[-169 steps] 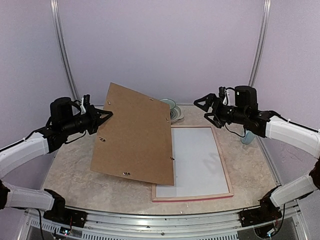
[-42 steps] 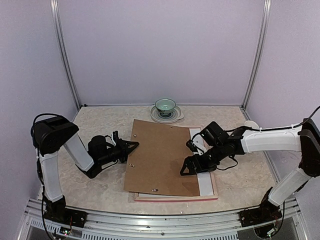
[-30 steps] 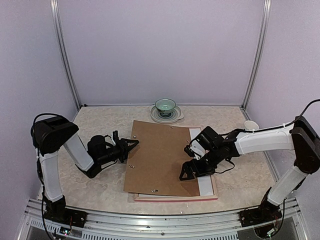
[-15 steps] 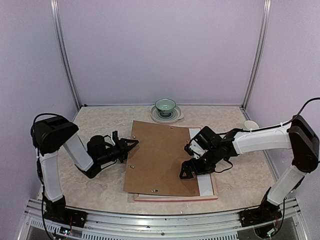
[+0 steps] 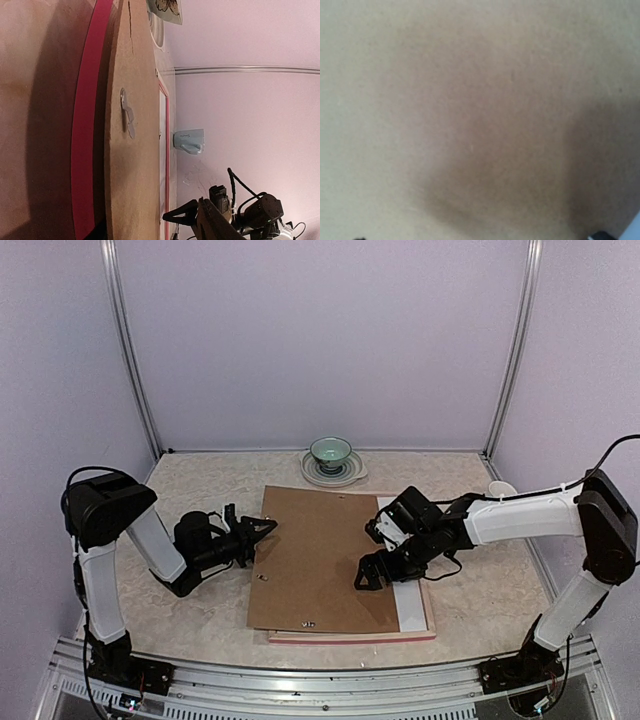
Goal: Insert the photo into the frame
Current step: Place the backboard with the photo, then adjust the backboard from the photo.
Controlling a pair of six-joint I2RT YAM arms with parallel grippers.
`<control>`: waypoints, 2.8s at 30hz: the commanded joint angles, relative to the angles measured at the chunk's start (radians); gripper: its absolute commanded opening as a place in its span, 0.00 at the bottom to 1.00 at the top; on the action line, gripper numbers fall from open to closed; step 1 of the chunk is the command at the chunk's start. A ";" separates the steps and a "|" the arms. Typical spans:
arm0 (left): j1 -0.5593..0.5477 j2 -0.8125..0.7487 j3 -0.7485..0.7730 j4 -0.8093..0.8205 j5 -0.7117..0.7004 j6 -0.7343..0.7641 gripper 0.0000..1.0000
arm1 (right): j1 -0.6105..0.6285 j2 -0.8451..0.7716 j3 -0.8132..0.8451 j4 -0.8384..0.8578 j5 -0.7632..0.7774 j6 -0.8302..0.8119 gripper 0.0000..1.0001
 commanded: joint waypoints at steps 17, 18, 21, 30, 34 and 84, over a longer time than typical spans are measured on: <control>0.041 -0.068 0.004 -0.235 0.002 0.071 0.68 | 0.004 -0.050 0.069 0.000 0.107 0.013 0.99; 0.043 -0.073 0.008 -0.258 0.001 0.081 0.68 | -0.002 -0.060 0.069 -0.002 0.130 0.023 0.99; 0.046 -0.103 0.022 -0.337 -0.008 0.119 0.70 | -0.031 -0.101 0.050 0.005 0.184 0.057 0.99; 0.037 -0.155 0.113 -0.582 -0.023 0.239 0.72 | -0.194 -0.175 -0.062 0.032 0.233 0.165 0.99; 0.027 -0.158 0.142 -0.638 -0.030 0.268 0.72 | -0.225 -0.164 -0.090 0.047 0.232 0.197 0.99; -0.103 -0.178 0.461 -1.195 -0.204 0.527 0.78 | -0.266 -0.049 -0.177 0.282 0.016 0.242 0.99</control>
